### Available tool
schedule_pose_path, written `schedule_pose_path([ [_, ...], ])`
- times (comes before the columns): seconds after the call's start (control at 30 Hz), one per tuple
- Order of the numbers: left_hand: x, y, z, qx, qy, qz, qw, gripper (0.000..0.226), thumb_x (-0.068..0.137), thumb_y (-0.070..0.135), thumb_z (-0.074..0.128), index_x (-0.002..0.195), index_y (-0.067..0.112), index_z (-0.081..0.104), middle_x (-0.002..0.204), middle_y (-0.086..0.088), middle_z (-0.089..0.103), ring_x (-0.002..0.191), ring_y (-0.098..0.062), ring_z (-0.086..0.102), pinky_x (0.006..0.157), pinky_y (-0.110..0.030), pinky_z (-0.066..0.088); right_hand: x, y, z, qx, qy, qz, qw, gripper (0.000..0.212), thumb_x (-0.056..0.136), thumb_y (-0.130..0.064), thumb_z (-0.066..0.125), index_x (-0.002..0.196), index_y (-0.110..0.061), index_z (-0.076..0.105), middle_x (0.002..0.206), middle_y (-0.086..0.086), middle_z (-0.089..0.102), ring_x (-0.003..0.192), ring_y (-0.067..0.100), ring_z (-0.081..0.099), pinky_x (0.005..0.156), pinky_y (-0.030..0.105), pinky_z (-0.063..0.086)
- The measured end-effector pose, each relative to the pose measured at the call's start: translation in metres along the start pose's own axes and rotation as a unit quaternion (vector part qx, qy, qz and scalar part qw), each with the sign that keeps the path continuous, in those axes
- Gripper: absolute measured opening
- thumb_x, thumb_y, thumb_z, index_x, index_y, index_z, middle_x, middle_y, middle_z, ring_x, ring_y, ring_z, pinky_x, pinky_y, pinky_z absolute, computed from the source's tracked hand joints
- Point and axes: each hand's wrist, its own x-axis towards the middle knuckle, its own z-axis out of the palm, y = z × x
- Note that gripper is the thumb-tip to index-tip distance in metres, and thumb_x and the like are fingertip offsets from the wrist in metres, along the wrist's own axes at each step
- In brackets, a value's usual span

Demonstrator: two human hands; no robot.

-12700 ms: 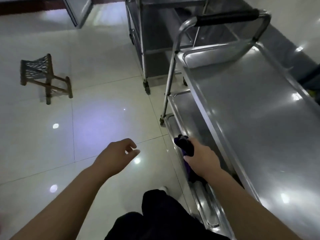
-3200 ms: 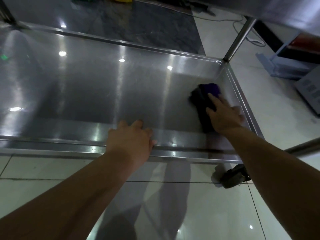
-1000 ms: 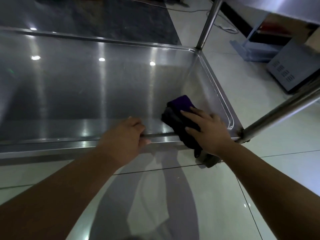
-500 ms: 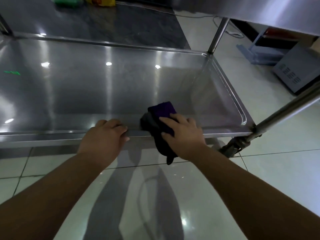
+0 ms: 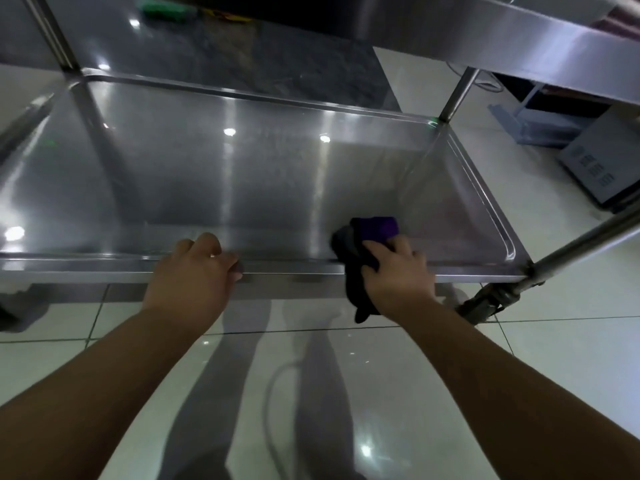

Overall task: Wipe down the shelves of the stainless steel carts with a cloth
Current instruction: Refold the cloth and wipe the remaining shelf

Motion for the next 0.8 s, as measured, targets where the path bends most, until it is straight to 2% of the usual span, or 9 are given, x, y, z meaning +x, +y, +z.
schedule_pose_path([
  [0.13, -0.009, -0.016, -0.007, 0.016, -0.006, -0.027, 0.999, 0.027, 0.093, 0.031, 0.048, 0.11, 0.019, 0.065, 0.111, -0.007, 0.053, 0.099, -0.028, 0.05, 0.076, -0.039, 0.045, -0.001, -0.056, 0.013, -0.025, -0.019, -0.116, 0.993, 0.045, 0.092, -0.04, 0.04, 0.136, -0.04, 0.033, 0.138, 0.001, 0.031, 0.113, 0.032, 0.036, 0.088, 0.044, 0.037],
  [0.3, -0.023, -0.038, -0.024, 0.011, -0.043, -0.064, 0.997, 0.03, 0.092, 0.033, 0.049, 0.118, 0.022, 0.059, 0.112, -0.007, 0.052, 0.102, -0.03, 0.051, 0.08, -0.041, 0.048, 0.004, -0.098, 0.01, -0.026, -0.08, -0.206, 0.975, 0.046, 0.094, -0.038, 0.042, 0.139, -0.042, 0.035, 0.141, -0.001, 0.032, 0.116, 0.032, 0.039, 0.096, 0.042, 0.036],
  [0.47, -0.048, -0.043, -0.047, -0.008, -0.117, -0.097, 0.988, 0.035, 0.092, 0.033, 0.048, 0.126, 0.023, 0.05, 0.122, -0.004, 0.048, 0.107, -0.028, 0.053, 0.082, -0.038, 0.047, -0.007, -0.112, -0.014, -0.044, -0.161, -0.242, 0.956, 0.044, 0.094, -0.033, 0.046, 0.137, -0.039, 0.041, 0.133, -0.001, 0.04, 0.115, 0.028, 0.043, 0.096, 0.039, 0.04],
  [0.57, -0.067, -0.035, -0.072, -0.059, -0.157, -0.108, 0.98, 0.037, 0.093, 0.034, 0.045, 0.129, 0.024, 0.047, 0.128, -0.003, 0.046, 0.111, -0.027, 0.054, 0.084, -0.038, 0.049, -0.028, -0.119, -0.043, -0.091, -0.196, -0.276, 0.937, 0.04, 0.094, -0.03, 0.045, 0.134, -0.036, 0.046, 0.127, 0.002, 0.046, 0.112, 0.027, 0.048, 0.088, 0.034, 0.043],
  [0.67, -0.087, -0.026, -0.109, -0.091, -0.185, -0.115, 0.972, 0.033, 0.094, 0.036, 0.042, 0.125, 0.028, 0.05, 0.125, 0.0, 0.049, 0.108, -0.023, 0.056, 0.082, -0.036, 0.05, -0.056, -0.127, -0.079, -0.132, -0.257, -0.281, 0.915, 0.04, 0.095, -0.029, 0.042, 0.134, -0.037, 0.045, 0.129, 0.002, 0.046, 0.113, 0.027, 0.048, 0.087, 0.037, 0.043],
  [0.8, -0.119, -0.019, -0.174, -0.152, -0.223, -0.166, 0.948, 0.031, 0.095, 0.04, 0.039, 0.121, 0.031, 0.053, 0.121, 0.003, 0.052, 0.107, -0.021, 0.056, 0.087, -0.036, 0.048, -0.094, -0.141, -0.138, -0.105, -0.33, -0.253, 0.903, 0.041, 0.094, -0.03, 0.044, 0.133, -0.041, 0.045, 0.13, 0.0, 0.044, 0.115, 0.026, 0.045, 0.092, 0.038, 0.04],
])
